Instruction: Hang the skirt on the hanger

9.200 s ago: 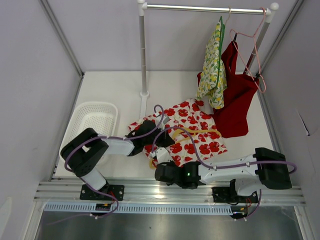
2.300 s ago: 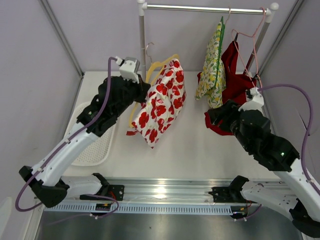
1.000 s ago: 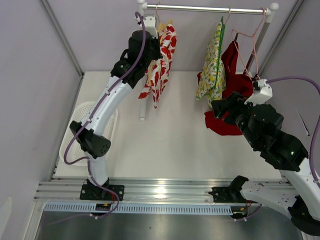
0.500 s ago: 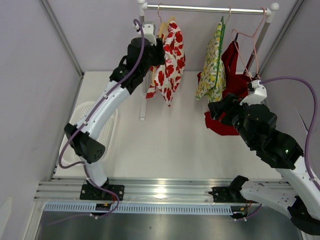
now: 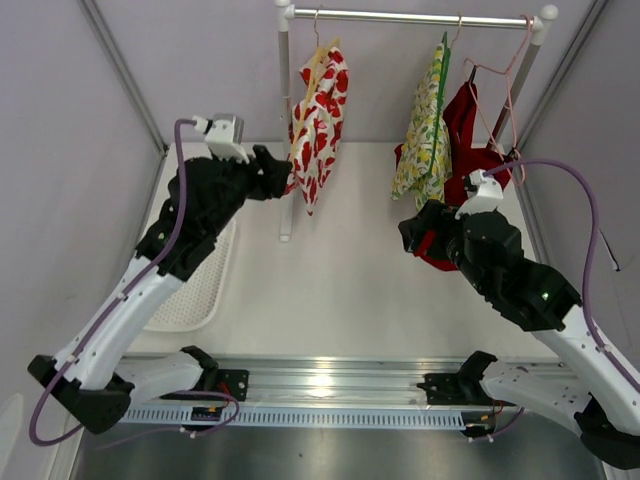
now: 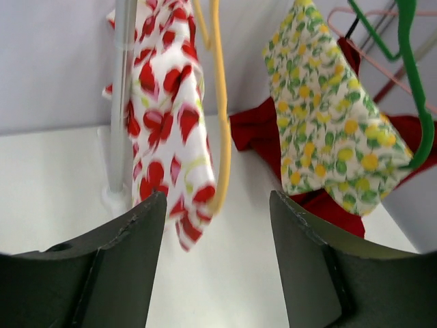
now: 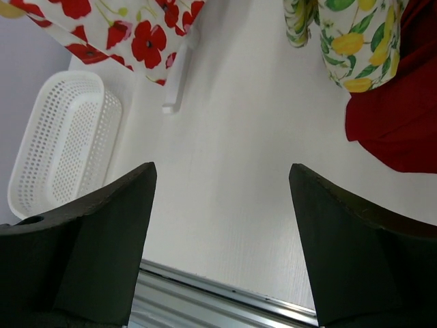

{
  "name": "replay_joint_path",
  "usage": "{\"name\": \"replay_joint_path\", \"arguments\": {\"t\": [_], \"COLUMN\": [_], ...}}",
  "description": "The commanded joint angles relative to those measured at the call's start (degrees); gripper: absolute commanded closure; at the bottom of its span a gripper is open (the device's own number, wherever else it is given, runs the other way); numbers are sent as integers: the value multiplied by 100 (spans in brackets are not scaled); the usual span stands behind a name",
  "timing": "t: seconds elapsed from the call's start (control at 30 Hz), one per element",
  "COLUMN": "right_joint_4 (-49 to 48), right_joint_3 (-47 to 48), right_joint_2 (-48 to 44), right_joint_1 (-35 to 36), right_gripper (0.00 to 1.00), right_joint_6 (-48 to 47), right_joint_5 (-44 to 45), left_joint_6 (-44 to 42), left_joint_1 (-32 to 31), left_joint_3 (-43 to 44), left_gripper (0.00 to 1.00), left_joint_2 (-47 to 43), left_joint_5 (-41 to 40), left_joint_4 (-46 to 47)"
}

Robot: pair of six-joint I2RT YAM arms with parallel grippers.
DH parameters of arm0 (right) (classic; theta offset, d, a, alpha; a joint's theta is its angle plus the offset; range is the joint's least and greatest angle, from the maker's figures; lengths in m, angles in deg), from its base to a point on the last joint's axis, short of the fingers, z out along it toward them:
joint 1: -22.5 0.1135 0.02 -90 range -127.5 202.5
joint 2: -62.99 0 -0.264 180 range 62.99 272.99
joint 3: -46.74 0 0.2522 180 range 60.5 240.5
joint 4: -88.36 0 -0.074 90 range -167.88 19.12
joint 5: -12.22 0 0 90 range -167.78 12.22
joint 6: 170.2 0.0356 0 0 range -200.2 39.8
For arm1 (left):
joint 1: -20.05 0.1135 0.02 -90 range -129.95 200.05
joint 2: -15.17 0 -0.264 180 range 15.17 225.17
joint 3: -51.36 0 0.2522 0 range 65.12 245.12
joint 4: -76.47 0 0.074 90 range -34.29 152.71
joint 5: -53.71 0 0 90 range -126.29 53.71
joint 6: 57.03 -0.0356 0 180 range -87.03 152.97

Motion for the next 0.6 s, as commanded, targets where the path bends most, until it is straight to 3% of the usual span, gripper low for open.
{"name": "replay_joint_path", "arguments": {"t": [0.0,0.27,0.57], "right_joint_4": [-262,-456,-465], "right_joint_3": [-215,-734,-928], "right_joint_2": [69,-168,-221], "right_joint_1": [-23,-41,-67], "right_gripper": [15,13,9], "right_joint_6": [-130,-121,1], "right_joint_5": [-251,-155,-49], "left_joint_6": [227,201,-54], "left_joint_1": [-63,-80,-80], "left_joint_3": [-808,-2258,-2804], "left_gripper": [33,33,32], "left_joint_2": [-641,-2249,-2928], "left_joint_5": [161,214,310], "left_joint_4": [22,-680,-1254]}}
